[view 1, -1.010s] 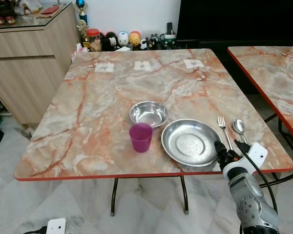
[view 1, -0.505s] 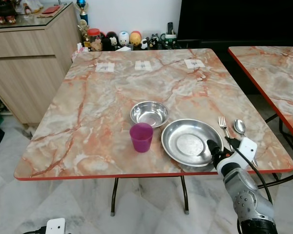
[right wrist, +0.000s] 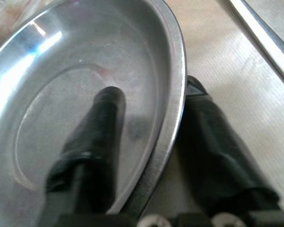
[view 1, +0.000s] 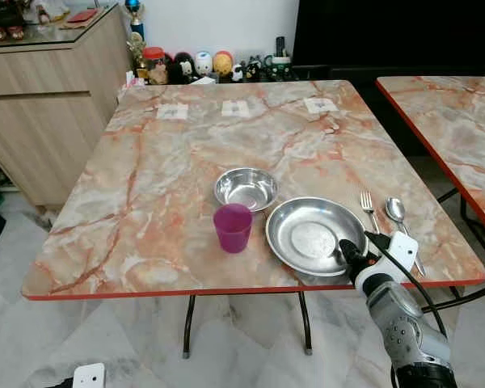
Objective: Setting the table
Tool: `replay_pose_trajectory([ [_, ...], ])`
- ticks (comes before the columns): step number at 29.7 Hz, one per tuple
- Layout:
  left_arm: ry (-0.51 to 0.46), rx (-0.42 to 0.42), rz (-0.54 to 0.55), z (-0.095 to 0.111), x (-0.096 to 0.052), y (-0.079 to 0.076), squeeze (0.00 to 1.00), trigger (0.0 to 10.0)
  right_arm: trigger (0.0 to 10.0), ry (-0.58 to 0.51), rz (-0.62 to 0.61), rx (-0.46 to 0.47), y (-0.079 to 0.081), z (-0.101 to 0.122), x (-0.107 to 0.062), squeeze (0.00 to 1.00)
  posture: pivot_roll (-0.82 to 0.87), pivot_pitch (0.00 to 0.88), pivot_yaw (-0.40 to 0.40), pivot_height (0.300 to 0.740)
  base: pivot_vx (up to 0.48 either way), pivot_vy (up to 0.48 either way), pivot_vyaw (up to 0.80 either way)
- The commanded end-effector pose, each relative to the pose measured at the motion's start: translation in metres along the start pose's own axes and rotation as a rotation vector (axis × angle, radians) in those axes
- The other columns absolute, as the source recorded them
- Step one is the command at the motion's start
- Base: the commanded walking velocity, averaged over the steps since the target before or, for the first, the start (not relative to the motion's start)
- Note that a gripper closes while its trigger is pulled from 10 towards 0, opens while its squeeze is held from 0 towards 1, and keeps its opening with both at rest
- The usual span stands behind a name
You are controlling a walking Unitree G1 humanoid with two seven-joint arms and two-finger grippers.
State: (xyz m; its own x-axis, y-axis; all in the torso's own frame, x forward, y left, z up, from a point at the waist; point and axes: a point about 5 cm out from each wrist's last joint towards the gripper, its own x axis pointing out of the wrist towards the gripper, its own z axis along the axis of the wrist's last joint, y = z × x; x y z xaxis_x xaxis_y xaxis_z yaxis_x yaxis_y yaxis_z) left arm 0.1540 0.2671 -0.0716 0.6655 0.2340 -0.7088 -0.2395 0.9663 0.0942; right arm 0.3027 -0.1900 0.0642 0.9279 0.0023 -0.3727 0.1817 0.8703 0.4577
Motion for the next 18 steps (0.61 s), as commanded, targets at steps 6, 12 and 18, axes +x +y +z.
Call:
replay_pose_trajectory([
  [6,0.008,0.005,0.007,-0.003,-0.001,0.002,0.0,10.0,0.0,0.018,-0.024,-0.004,-0.001,-0.004,0.002,0.0,0.0,0.029,0.011,0.74,0.0,0.0,0.0],
  [12,0.005,0.023,0.0,-0.003,-0.001,0.001,0.0,10.0,0.0,0.001,-0.049,-0.005,-0.003,-0.002,0.001,0.0,0.0,0.029,0.011,0.74,0.0,0.0,0.0],
  [18,0.001,0.035,-0.011,-0.002,-0.001,-0.002,0.0,10.0,0.0,-0.093,-0.126,0.018,-0.013,0.008,-0.004,0.0,0.0,0.029,0.01,0.74,0.0,0.0,0.0],
])
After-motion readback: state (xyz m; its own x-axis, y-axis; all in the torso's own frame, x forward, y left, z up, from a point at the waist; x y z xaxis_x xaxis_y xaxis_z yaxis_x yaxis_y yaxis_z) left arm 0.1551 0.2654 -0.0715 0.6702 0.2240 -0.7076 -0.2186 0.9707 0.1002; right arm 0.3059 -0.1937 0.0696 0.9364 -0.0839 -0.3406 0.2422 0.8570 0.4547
